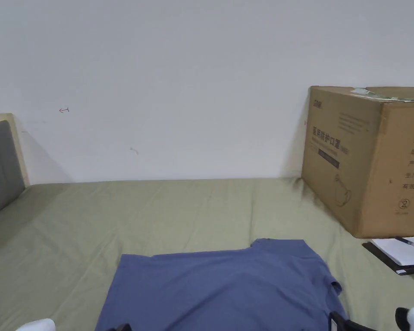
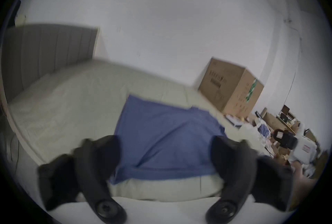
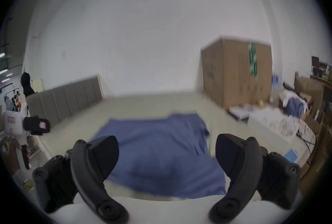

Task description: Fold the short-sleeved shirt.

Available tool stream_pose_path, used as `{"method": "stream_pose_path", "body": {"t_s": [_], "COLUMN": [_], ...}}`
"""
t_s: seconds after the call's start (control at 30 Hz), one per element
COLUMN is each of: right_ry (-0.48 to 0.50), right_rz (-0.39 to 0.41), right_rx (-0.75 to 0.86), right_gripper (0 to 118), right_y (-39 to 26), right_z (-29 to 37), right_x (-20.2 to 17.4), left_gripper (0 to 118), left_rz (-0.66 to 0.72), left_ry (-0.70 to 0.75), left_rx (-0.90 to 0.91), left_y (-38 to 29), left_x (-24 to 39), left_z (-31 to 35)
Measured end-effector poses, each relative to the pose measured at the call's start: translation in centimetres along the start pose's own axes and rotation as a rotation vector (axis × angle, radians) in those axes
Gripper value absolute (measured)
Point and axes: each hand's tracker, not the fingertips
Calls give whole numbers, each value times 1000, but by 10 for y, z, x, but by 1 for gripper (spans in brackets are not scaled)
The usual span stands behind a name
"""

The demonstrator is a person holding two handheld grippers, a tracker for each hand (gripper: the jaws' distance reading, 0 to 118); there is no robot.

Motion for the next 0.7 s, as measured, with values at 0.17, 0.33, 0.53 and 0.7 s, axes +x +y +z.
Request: {"method": "stream_pose_path", "body": {"t_s": [0.17,0.33,0.53,0.7], "right_ry": [-56,13,88,132], "right_rz": [104,44,-15,7], "right_rx": [144,90,0,-91], "right_gripper": [0,0,0,0], "right_y": [6,16,20,9], "right_z": [30,29,20,8], "right_x": [-43,-40,-35,-36], "left_gripper": [0,0,0,31], "left_rz": [-241,-174,106,-12], "left_ry": [139,66,36,184], "left_rx": [192,173,-585,-665], "left_y": [3,16,49,10], "left_x": [59,57,2,-44], "left_z": [36,48,-25,-77]}}
